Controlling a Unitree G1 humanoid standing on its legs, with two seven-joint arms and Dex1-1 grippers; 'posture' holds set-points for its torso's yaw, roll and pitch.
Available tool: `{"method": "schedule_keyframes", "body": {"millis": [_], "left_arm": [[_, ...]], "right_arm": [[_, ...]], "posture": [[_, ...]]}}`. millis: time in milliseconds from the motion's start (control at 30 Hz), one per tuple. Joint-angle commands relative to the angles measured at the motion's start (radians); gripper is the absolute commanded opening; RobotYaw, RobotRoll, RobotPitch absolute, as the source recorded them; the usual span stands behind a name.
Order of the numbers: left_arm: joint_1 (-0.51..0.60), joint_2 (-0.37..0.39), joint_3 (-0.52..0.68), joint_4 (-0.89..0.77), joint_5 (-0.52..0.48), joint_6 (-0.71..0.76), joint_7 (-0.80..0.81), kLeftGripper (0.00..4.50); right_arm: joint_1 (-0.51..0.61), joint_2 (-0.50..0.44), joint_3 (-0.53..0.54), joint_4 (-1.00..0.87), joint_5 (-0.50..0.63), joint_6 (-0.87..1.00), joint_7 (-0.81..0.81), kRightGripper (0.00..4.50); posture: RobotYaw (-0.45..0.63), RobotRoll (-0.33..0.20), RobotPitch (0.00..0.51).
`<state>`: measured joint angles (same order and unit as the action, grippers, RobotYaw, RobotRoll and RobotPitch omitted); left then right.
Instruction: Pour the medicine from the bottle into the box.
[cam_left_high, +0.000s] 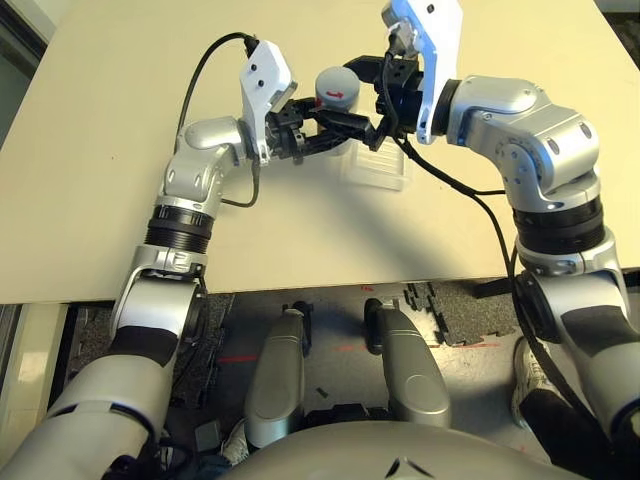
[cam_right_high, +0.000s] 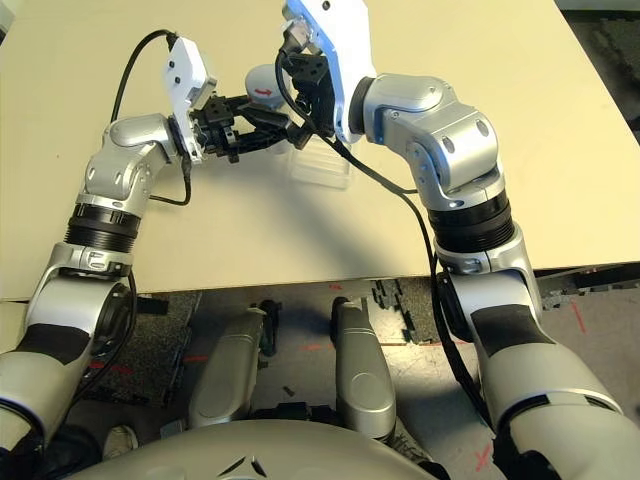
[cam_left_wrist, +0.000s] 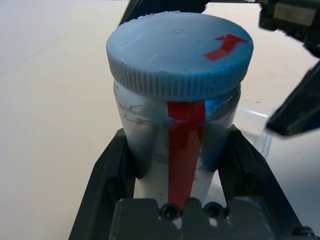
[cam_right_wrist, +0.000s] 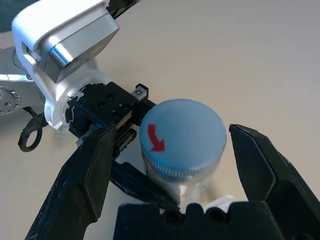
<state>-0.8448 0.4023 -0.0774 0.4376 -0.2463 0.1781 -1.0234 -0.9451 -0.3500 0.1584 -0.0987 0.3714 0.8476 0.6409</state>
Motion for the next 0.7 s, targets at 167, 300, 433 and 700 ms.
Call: {"method": "schedule_keyframes", "body": {"millis": [167, 300, 433, 700], "left_arm": [[0.084, 0.059, 0.044, -0.057, -0.006, 0.014, 0.016, 2.46], [0.073, 0.063, 0.058, -0.081, -0.021, 0.026, 0.021, 2.46], [0.024, 0.037, 0.059, -0.08, -0.029, 0.032, 0.024, 2.46], [-0.044, -0.043, 0.028, -0.019, -0.018, 0.007, 0.007, 2.46]], "right_arm": [[-0.012, 0.035, -0.025, 0.003, 0.014, -0.026, 0.006, 4.5], [-0.03, 0.047, -0.034, 0.01, 0.02, -0.031, 0.009, 4.5], [-0.055, 0.054, -0.046, 0.023, 0.026, -0.033, 0.007, 4.5], [-0.087, 0.05, -0.063, 0.052, 0.011, -0.035, -0.003, 4.5]], "posture": [[0.03, 0.0, 0.21], [0.03, 0.0, 0.206], [0.03, 0.0, 0.2], [0.01, 0.0, 0.188]]}}
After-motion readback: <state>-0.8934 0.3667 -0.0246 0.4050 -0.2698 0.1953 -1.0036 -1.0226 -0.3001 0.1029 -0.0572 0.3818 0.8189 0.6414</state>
